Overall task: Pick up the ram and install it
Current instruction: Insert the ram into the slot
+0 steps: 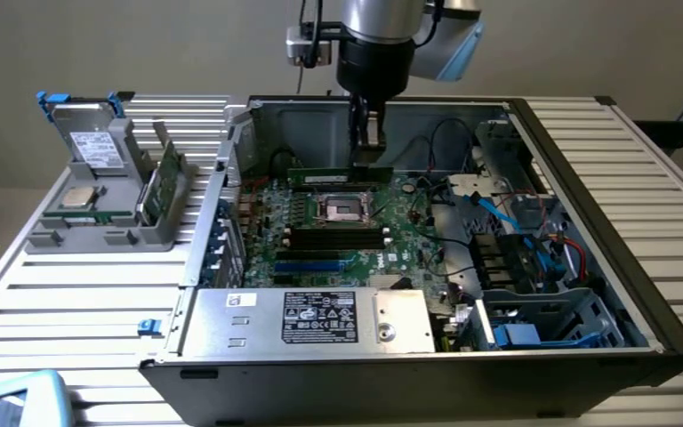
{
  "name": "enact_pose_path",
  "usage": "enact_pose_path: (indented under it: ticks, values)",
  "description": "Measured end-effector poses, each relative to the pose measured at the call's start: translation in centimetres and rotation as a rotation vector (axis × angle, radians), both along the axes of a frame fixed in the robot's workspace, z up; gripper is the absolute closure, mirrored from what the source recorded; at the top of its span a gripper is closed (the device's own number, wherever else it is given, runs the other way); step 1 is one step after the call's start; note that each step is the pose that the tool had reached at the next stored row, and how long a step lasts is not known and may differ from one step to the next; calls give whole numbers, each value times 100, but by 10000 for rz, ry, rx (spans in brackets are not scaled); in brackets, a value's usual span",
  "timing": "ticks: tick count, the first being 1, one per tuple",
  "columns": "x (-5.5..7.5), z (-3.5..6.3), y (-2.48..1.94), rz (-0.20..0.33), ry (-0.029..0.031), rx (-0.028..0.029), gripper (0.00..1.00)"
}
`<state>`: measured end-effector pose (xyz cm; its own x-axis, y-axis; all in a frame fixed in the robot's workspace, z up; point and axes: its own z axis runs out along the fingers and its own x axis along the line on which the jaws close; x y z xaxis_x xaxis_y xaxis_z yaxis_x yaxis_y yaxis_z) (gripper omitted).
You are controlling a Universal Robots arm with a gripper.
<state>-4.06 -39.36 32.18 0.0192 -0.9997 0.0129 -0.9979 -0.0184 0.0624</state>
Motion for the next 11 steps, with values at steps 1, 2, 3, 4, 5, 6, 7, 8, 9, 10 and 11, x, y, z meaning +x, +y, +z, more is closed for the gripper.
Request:
enact_pose_path:
  ticks: [1, 2, 3, 4, 5, 6, 7, 8, 9, 10, 11]
  values:
    - [-1, -17, -13, 0, 0, -3, 86]
    - [-2, -34, -29, 0, 1, -5, 86]
    - [-5, -48, -38, -1, 1, -6, 86]
    - [-8, -55, -46, -2, 1, -7, 86]
    - [-10, -60, -52, -2, 0, -6, 86]
    - [-11, -66, -55, 0, -1, -5, 86]
    - [-12, -78, -57, 0, -1, -8, 86]
    - [-12, -92, -58, 0, 0, -18, 86]
    - [-12, -106, -58, 0, 0, -36, 86]
    - [-13, -119, -58, 1, 0, -58, 86]
    - [-13, -132, -58, 1, 0, -80, 86]
